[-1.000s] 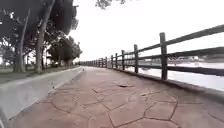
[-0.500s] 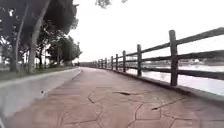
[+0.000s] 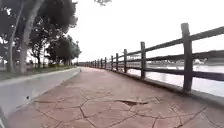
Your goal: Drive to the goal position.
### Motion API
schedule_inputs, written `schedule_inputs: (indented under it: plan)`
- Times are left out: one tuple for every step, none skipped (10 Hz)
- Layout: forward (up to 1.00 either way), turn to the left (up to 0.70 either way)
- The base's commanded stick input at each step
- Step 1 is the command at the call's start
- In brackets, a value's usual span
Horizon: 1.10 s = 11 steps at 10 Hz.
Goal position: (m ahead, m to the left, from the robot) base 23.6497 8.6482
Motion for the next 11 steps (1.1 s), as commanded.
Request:
schedule_inputs:
  plan:
    - [1.00, 0.30]
    - [1.00, 0.12]
    - [1.00, 0.00]
    - [1.00, 0.00]
    - [1.00, 0.00]
    - [1.00, 0.00]
    - [1.00, 0.00]
    - [1.00, 0.00]
    - [1.00, 0.00]
    - [1.00, 0.00]
    - [1.00, 0.00]
